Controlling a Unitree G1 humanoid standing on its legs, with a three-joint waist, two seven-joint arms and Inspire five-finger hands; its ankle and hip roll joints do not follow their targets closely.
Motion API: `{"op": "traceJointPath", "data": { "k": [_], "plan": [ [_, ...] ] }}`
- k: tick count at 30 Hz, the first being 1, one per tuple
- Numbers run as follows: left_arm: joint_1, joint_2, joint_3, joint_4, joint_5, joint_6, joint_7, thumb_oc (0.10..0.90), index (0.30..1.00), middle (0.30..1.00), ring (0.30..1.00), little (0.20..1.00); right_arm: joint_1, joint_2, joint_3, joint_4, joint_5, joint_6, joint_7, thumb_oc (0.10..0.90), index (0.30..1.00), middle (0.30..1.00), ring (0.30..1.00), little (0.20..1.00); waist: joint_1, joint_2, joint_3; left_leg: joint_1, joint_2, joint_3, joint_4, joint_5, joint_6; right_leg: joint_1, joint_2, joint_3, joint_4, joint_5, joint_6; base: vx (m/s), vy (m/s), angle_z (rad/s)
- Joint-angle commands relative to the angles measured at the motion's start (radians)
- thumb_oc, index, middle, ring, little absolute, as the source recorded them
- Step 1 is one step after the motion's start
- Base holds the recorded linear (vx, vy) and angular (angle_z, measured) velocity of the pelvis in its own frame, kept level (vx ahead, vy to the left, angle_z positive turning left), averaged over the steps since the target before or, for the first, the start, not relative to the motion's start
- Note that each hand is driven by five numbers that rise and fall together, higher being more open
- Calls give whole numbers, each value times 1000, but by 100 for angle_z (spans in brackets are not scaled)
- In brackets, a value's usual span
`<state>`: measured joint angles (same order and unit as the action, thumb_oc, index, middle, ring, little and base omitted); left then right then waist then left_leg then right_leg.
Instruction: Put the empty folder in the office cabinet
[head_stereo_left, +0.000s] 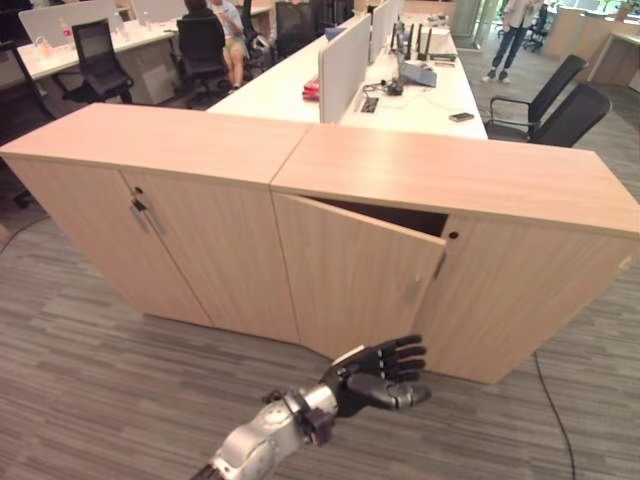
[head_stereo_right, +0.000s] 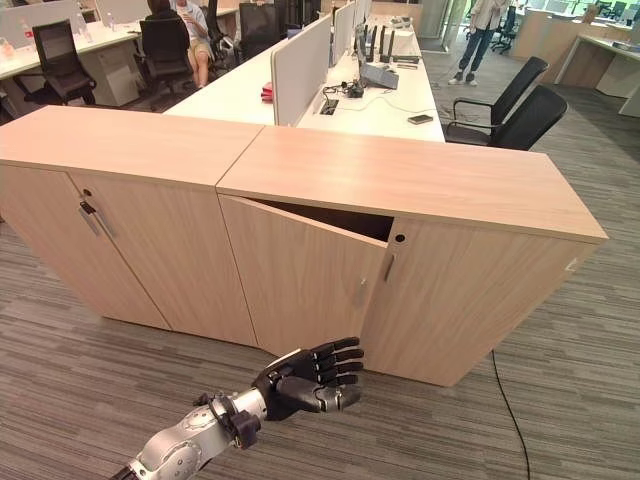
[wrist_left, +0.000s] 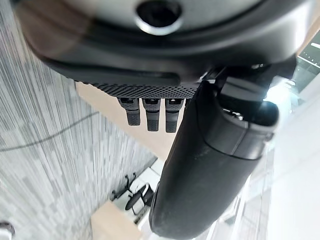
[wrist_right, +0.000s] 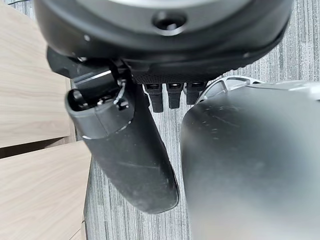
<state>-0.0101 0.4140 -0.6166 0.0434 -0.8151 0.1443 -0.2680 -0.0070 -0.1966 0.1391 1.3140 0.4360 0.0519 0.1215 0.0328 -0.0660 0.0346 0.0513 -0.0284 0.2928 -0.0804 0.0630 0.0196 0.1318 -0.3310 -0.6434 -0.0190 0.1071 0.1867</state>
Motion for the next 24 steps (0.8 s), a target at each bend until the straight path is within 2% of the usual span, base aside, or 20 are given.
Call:
{"op": "traceJointPath", "data": {
  "k": [1,2,6,7,8,9,10,11,12,13,14,15,16,17,18,19,20,24],
  "plan": [
    [-31,-72,67,-36,83,-124,-6,800,900,900,900,900,-50,20,-14,78,41,-5,-4,800,900,900,900,900,32,24,-20,74,20,-24,-3,-152,-20,-85,13,-38,13,40,25,0,0,0],
    [-10,-61,92,9,172,-150,7,800,900,900,900,900,-45,19,-28,81,47,-7,-6,800,900,900,900,900,36,24,-20,75,21,-24,-4,-152,-21,-84,12,-36,12,40,25,0,0,0],
    [24,-50,126,99,285,-160,13,800,900,900,900,900,-43,11,-44,88,43,-5,-11,800,900,900,900,900,39,28,-24,74,24,-25,-3,-152,-22,-85,14,-35,11,38,23,0,0,0],
    [45,-48,157,184,355,-167,29,800,900,900,900,900,-42,4,-61,95,45,-5,-15,800,900,900,900,900,43,31,-26,72,25,-26,-3,-150,-23,-85,14,-35,11,37,22,0,0,0],
    [44,-50,157,188,357,-170,28,800,900,900,900,900,-43,4,-61,95,45,-5,-15,800,900,900,900,900,42,31,-26,72,25,-27,-3,-150,-23,-86,15,-35,11,37,22,0,0,0],
    [46,-47,164,227,413,-196,33,800,900,900,900,900,-44,1,-66,99,47,-6,-16,800,900,900,900,900,42,32,-27,72,25,-27,-3,-150,-23,-86,15,-34,10,36,21,0,0,0],
    [47,-51,165,339,524,-231,60,800,900,900,900,900,-44,0,-77,105,51,-10,-20,800,900,900,900,900,41,29,-29,72,26,-26,-3,-150,-24,-87,15,-33,11,35,21,0,0,0],
    [43,-56,163,348,528,-237,62,800,900,900,900,900,-45,0,-77,105,51,-10,-21,800,900,900,900,900,42,30,-29,72,26,-25,-3,-150,-24,-88,15,-33,10,35,21,0,0,0],
    [42,-80,173,449,553,-230,74,800,900,900,900,900,-45,-2,-78,109,54,-13,-24,800,900,900,900,900,40,29,-32,72,26,-25,-3,-150,-25,-89,15,-32,12,33,19,0,0,0],
    [37,-124,200,644,586,-229,93,800,900,900,900,900,-44,-8,-81,112,50,-19,-33,800,900,900,900,900,34,31,-36,70,25,-23,-2,-149,-24,-93,17,-28,11,31,16,0,0,0],
    [33,-142,223,756,616,-224,110,800,900,900,900,900,-44,-13,-82,115,44,-19,-34,800,900,900,900,900,30,30,-39,71,25,-21,-2,-149,-24,-96,18,-24,10,32,15,-31,17,-2],
    [28,-177,280,925,608,-206,129,800,900,900,900,900,-37,-18,-88,118,40,-19,-32,800,900,900,900,900,25,30,-43,70,24,-18,-1,-147,-25,-99,19,-20,9,34,12,0,0,0],
    [24,-181,281,933,608,-210,129,800,900,900,900,900,-38,-19,-87,118,40,-19,-32,800,900,900,900,900,24,31,-43,69,24,-18,-2,-147,-25,-99,19,-20,9,34,12,0,0,0],
    [15,-198,320,1031,602,-205,138,800,900,900,900,900,-36,-21,-87,118,37,-20,-30,800,900,900,900,900,21,31,-46,67,25,-16,-2,-146,-25,-102,19,-18,7,36,10,0,0,0],
    [7,-212,379,1189,657,-202,166,800,900,900,900,900,-30,-20,-89,118,26,-23,-26,800,900,900,900,900,15,30,-53,65,24,-12,-3,-145,-26,-106,21,-12,2,38,7,0,0,0],
    [4,-214,382,1196,659,-206,167,800,900,900,900,900,-30,-20,-88,118,25,-23,-26,800,900,900,900,900,14,30,-53,64,24,-12,-3,-145,-26,-107,21,-12,2,39,7,-10,23,-5],
    [15,-215,418,1275,702,-201,192,800,900,900,900,900,-24,-20,-89,118,13,-25,-25,800,900,900,900,900,11,31,-58,62,23,-10,-4,-145,-27,-111,22,-8,-3,41,6,0,0,0],
    [50,-213,461,1326,723,-202,202,800,900,900,900,900,-15,-18,-95,120,7,-28,-27,800,900,900,900,900,8,32,-62,58,21,-7,-6,-145,-28,-115,23,-5,-9,44,6,0,0,0]
  ]
}}
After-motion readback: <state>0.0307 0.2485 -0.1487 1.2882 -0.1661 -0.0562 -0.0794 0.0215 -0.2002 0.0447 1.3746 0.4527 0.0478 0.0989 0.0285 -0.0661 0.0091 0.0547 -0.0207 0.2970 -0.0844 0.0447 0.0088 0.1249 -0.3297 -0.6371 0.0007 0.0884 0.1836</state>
